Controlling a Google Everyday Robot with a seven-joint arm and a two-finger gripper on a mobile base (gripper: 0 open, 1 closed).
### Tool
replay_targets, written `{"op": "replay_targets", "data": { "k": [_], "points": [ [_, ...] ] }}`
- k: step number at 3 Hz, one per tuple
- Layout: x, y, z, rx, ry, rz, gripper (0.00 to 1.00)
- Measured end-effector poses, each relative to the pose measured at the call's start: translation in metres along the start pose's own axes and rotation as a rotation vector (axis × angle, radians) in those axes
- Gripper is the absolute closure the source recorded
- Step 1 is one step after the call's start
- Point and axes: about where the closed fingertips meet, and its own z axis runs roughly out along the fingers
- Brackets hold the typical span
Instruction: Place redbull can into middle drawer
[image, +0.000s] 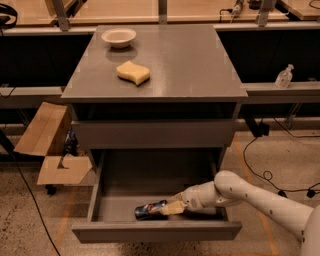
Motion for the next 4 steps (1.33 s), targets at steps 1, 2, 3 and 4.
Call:
{"op": "replay_targets", "data": {
  "k": [1,2,3,4],
  "points": [
    [0.0015,-0.0003,-0.0017,0.006,-0.012,0.004,0.4],
    [0.001,0.0001,-0.0041,0.011,-0.021,0.008,0.16],
    [0.0011,0.0013,-0.0018,0.007,-0.019,0.007,0.0],
    [0.0012,0.0014,-0.0016,0.006,-0.019,0.007,0.0]
  ]
}}
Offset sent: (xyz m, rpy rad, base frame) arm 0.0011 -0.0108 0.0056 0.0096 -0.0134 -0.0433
